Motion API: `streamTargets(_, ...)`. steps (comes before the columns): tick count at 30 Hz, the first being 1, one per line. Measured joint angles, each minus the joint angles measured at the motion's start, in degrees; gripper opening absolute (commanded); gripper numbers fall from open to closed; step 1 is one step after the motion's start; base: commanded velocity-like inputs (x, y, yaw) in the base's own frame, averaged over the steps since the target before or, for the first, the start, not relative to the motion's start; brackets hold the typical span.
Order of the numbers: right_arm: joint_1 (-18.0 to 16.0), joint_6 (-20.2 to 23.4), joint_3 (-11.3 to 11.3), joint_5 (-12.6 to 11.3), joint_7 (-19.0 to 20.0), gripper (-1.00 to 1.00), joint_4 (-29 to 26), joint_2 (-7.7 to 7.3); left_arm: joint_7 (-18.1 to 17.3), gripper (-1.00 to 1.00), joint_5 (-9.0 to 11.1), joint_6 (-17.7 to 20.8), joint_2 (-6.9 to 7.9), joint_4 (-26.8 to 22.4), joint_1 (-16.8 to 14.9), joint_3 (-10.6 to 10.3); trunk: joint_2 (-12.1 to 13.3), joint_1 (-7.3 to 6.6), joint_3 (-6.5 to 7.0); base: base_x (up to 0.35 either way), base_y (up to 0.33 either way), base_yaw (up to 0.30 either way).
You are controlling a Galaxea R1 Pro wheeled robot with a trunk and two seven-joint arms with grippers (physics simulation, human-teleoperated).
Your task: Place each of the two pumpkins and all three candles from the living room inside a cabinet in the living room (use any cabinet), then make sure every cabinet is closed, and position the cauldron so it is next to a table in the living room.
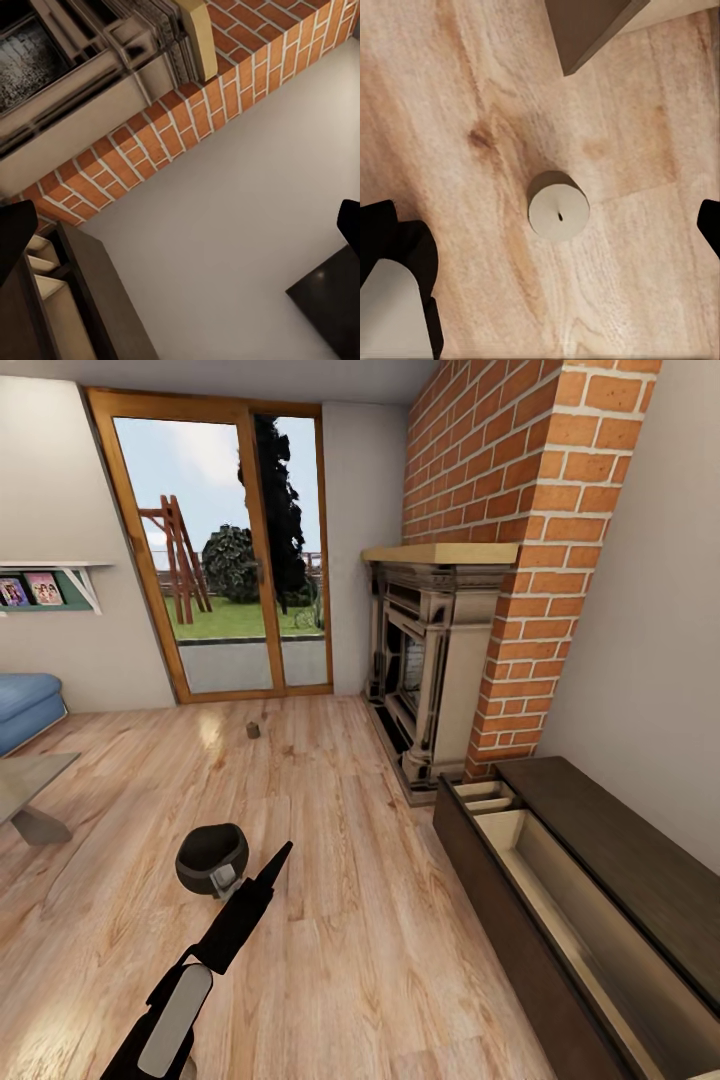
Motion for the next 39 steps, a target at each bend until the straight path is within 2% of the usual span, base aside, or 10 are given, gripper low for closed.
streamTargets(15, 0.00, -0.38, -0.02, 0.34, -0.08, 1.00, 1.03, 0.19, 0.23, 1.00, 0.02, 0.48, -0.03, 0.15, 0.00, -0.11, 0.00, 0.00, 0.00, 0.000, 0.000, 0.000)
streamTargets(19, 0.00, -0.42, -0.05, 0.37, -0.18, 1.00, 1.04, 0.19, 0.33, 1.00, -0.22, 0.82, -1.21, 0.13, 0.00, -0.27, 0.00, 0.00, 0.00, 0.000, 0.000, 0.000)
streamTargets(22, 0.00, -0.48, -0.06, 0.37, -0.19, 1.00, 1.04, 0.19, 0.11, 1.00, -0.34, 0.79, -1.45, 0.16, 0.00, -0.84, 0.00, 0.00, 0.00, 0.000, 0.000, 0.000)
streamTargets(23, 0.00, -0.49, -0.06, 0.34, -0.19, 1.00, 1.04, 0.22, 0.70, 1.00, -0.38, 0.85, -1.56, 0.60, 0.01, -3.30, 0.00, 0.00, 0.00, 0.000, 0.000, 0.000)
streamTargets(25, 0.00, -0.50, -0.08, 0.22, -0.19, 1.00, 1.04, 0.24, 3.99, 1.00, -0.47, 0.88, -1.90, 1.19, 0.00, -5.89, 0.00, 0.00, 0.00, 0.000, 0.000, 0.000)
streamTargets(26, 0.00, -0.50, -0.08, 0.20, -0.19, 1.00, 1.04, 0.25, 5.30, 1.00, -0.48, 0.88, -2.04, 1.19, 0.00, -6.19, 0.00, 0.00, 0.00, 0.000, 0.000, 0.000)
streamTargets(29, 0.00, -0.50, -0.09, 0.22, -0.15, 1.00, 1.04, 0.56, 14.67, 1.00, -0.47, 0.79, -2.48, 1.33, 0.00, -7.17, 0.00, 0.00, 0.00, 0.000, 0.000, 0.000)
streamTargets(31, 0.00, -0.50, -0.09, 0.31, -0.12, 1.00, 1.04, 0.77, 19.12, 1.00, -0.39, 0.58, -2.58, 1.09, 0.00, -7.75, 0.00, 0.00, 0.00, 0.000, 0.000, 0.000)
streamTargets(34, 0.00, -0.50, -0.09, 0.35, -0.11, 1.00, 1.04, 0.93, 21.35, 1.00, -0.25, 0.44, -2.45, -0.22, 0.00, -8.53, 0.00, 0.00, 0.00, 0.000, 0.000, 0.000)
streamTargets(39, 0.00, -0.47, -0.09, 0.38, -0.05, 1.00, 1.04, 0.93, 21.70, 1.00, -0.10, 0.20, -2.31, -1.10, 0.00, -8.80, 0.00, 0.00, 0.00, 0.000, 0.000, 0.000)
